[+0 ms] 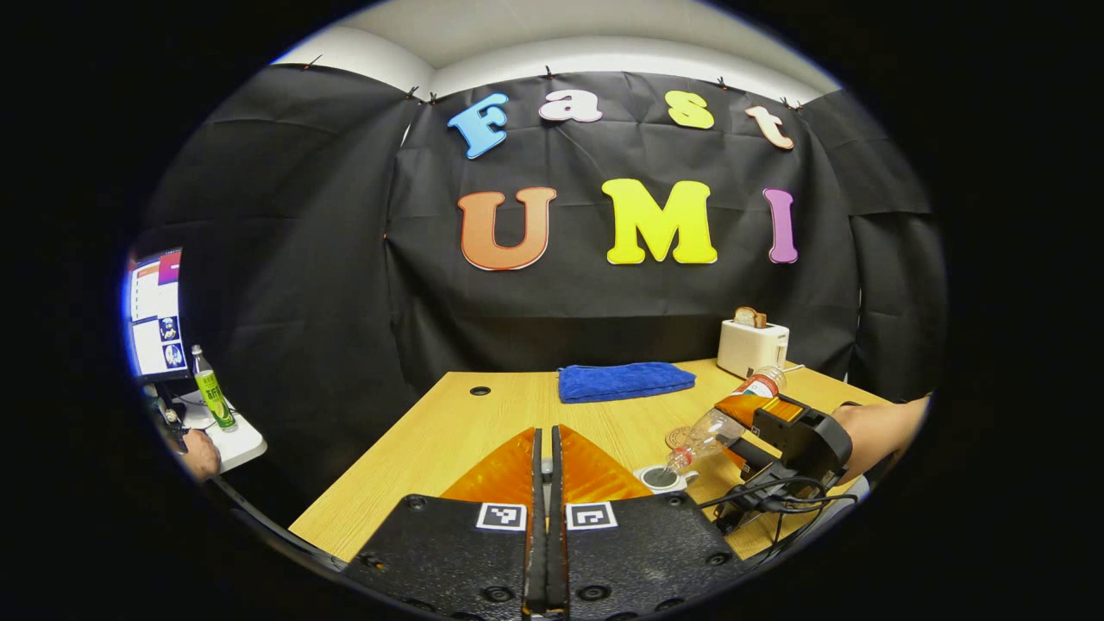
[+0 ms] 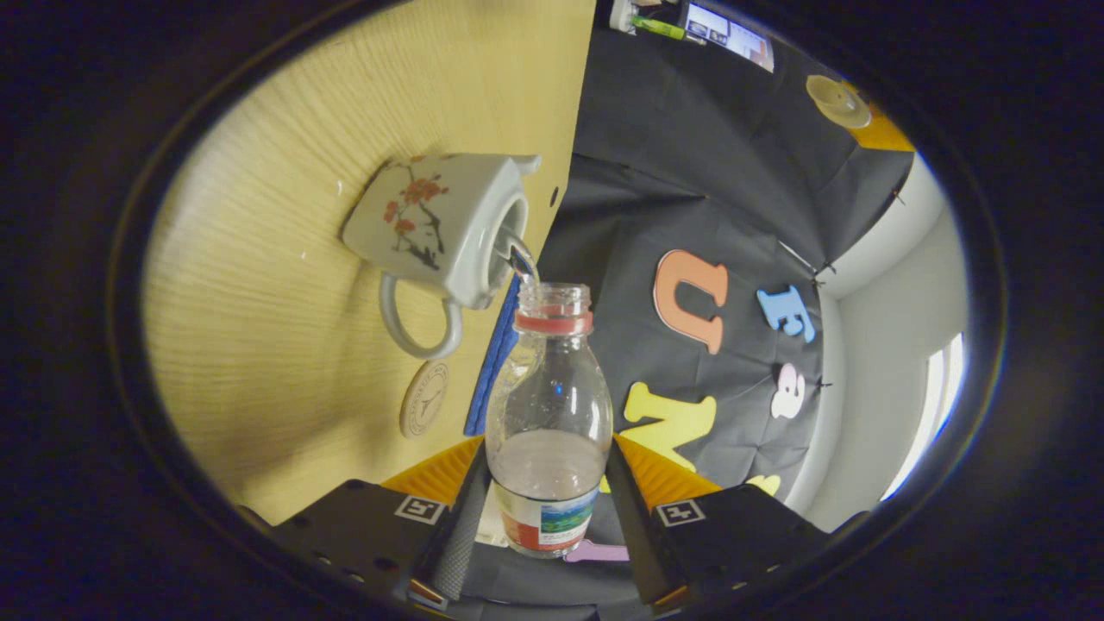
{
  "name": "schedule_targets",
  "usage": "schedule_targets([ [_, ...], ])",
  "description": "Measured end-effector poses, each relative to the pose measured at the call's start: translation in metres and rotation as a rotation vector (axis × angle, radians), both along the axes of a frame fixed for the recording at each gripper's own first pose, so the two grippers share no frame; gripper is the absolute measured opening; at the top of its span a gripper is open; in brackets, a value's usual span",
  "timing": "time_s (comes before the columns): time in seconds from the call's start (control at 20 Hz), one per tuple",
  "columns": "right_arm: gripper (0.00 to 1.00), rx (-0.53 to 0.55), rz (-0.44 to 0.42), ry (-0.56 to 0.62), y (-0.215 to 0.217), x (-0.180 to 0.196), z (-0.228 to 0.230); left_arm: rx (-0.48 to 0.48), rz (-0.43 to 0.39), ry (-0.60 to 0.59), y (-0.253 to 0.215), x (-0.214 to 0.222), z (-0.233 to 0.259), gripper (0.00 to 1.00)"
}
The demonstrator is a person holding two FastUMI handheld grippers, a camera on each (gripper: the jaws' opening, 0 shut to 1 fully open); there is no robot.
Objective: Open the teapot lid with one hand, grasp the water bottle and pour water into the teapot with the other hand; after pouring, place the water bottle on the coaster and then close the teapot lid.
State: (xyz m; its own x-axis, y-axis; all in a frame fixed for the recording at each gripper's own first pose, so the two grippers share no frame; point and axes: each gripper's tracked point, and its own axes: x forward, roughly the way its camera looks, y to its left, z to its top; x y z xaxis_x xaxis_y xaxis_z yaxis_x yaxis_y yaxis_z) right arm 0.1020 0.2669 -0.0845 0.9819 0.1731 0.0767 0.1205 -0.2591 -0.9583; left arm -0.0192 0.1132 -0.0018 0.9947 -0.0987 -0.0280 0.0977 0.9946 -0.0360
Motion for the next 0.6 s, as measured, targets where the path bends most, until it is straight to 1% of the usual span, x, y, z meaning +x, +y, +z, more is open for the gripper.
schedule_targets([
  [0.05,0.73,-0.005,0.0,0.001,0.0,0.001,-0.001,0.0,-0.002,0.001,0.0,0.0,-0.001,0.03],
  [0.1,0.75,-0.013,0.001,0.0,0.001,0.002,-0.002,0.001,-0.004,0.001,0.0,0.0,0.0,0.03],
  [0.15,0.75,-0.02,0.003,-0.003,0.001,0.002,0.001,0.001,-0.004,0.001,0.0,0.0,0.0,0.03],
  [0.2,0.73,-0.031,0.007,-0.016,0.002,0.001,0.003,0.001,-0.004,0.001,0.0,0.0,0.0,0.03],
  [0.3,0.73,-0.051,0.014,-0.031,0.004,0.0,0.008,0.005,-0.005,0.002,0.0,0.0,-0.001,0.03],
  [0.35,0.71,-0.054,0.018,-0.038,0.004,-0.001,0.008,0.007,-0.006,0.005,-0.001,0.001,-0.002,0.03],
  [0.5,0.73,-0.089,0.048,-0.082,0.009,-0.007,0.013,0.013,-0.001,0.009,-0.001,0.002,-0.004,0.03],
  [0.55,0.75,-0.102,0.055,-0.097,0.011,-0.008,0.017,0.012,0.002,0.008,0.0,0.001,-0.002,0.03],
  [0.6,0.73,-0.113,0.058,-0.102,0.01,-0.008,0.017,0.011,0.0,0.007,-0.001,0.001,-0.002,0.03],
])
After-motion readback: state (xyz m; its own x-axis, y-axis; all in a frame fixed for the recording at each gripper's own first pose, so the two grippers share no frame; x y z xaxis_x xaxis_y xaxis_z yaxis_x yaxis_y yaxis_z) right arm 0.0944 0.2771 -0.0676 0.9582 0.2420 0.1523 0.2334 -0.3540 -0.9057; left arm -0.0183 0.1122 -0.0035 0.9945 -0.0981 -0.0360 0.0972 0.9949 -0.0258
